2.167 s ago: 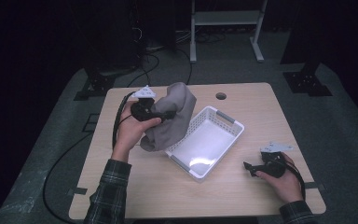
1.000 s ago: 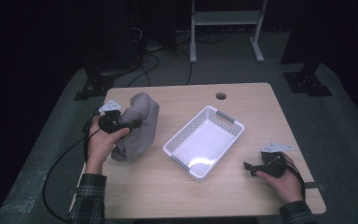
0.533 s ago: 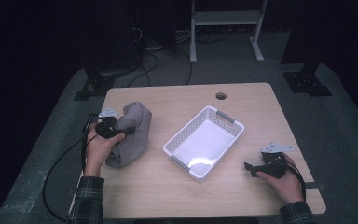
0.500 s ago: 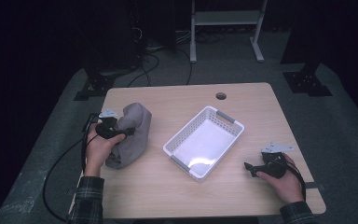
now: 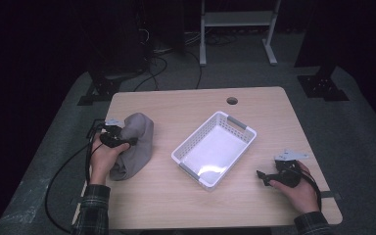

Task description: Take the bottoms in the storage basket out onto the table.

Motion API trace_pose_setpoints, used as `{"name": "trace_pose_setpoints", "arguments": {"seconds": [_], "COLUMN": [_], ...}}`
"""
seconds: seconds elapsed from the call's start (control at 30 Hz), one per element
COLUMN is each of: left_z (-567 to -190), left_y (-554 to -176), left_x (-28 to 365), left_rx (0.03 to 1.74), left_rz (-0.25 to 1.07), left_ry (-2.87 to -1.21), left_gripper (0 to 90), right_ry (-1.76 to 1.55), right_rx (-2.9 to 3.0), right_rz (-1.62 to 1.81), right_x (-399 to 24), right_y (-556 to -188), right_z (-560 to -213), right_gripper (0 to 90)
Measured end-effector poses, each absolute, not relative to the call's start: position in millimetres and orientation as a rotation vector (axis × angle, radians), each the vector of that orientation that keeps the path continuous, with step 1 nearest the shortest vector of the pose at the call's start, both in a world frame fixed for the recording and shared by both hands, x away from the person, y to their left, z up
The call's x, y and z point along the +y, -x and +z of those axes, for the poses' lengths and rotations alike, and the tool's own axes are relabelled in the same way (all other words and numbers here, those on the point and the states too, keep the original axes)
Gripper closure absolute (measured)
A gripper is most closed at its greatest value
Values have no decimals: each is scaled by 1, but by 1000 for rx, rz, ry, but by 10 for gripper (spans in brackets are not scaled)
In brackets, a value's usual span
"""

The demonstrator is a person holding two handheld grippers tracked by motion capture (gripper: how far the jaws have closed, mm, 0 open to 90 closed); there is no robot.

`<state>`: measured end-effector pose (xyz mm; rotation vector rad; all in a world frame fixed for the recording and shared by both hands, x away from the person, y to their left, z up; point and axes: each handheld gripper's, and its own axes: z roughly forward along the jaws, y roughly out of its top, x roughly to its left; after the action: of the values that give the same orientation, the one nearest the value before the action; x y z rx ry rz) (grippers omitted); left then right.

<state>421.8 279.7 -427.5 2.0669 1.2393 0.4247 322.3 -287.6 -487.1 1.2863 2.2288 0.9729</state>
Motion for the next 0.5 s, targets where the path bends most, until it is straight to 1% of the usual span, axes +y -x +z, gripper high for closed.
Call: {"name": "trace_pose_setpoints", "arguments": {"seconds": [0.23,0.33,0.5], "left_z": [-433,-431,-427], "left_y": [-424,-423,-422], "left_x": [283,284,286], "left_rx": [1251,1255,1263], "left_rz": [442,460,463], "left_ry": [-2054,-2054,-2031], "left_gripper": [527,463,301], "right_ry": [-1286,-1284,-1285], "right_rx": [2229,2230,2230], "right_rz": [974,974,975], "right_x": [-288,-288,-287], "right_y": [-323,-323,-323], "right_z": [-487,-487,-487], "right_gripper": [99,99,99]}}
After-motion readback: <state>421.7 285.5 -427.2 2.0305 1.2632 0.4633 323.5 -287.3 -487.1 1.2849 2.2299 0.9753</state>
